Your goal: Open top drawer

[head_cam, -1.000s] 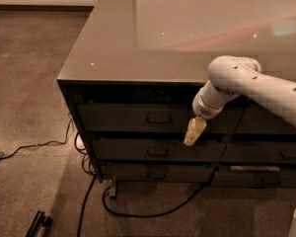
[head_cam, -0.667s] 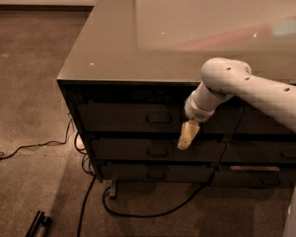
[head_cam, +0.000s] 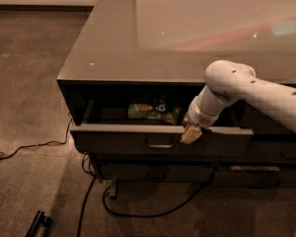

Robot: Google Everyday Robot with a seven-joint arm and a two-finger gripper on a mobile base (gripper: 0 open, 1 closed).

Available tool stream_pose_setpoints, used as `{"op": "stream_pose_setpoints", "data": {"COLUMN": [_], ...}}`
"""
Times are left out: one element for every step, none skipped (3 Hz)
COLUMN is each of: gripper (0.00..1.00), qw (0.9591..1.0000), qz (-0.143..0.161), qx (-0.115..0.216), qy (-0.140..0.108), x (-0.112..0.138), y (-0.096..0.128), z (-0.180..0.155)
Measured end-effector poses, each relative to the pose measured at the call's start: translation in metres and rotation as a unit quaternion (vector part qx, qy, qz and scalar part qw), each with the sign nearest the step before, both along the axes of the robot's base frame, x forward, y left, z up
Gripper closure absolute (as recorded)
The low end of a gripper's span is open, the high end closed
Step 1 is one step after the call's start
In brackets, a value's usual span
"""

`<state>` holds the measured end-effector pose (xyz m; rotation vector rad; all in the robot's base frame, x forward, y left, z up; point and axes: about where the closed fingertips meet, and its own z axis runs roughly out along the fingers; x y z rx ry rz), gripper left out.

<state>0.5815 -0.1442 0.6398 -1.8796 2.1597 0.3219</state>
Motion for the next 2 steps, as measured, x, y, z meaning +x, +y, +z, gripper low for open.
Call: {"op": "stream_pose_setpoints", "data": {"gripper": [0.62, 0.39], "qw": [1.0, 1.0], "qz": [0.0, 0.0], "qx": [0.0, 0.0], "qy": [0.0, 0.0], "x": [0.0, 0.0], "y": [0.0, 0.0], "z": [-0.0001, -0.0001]}}
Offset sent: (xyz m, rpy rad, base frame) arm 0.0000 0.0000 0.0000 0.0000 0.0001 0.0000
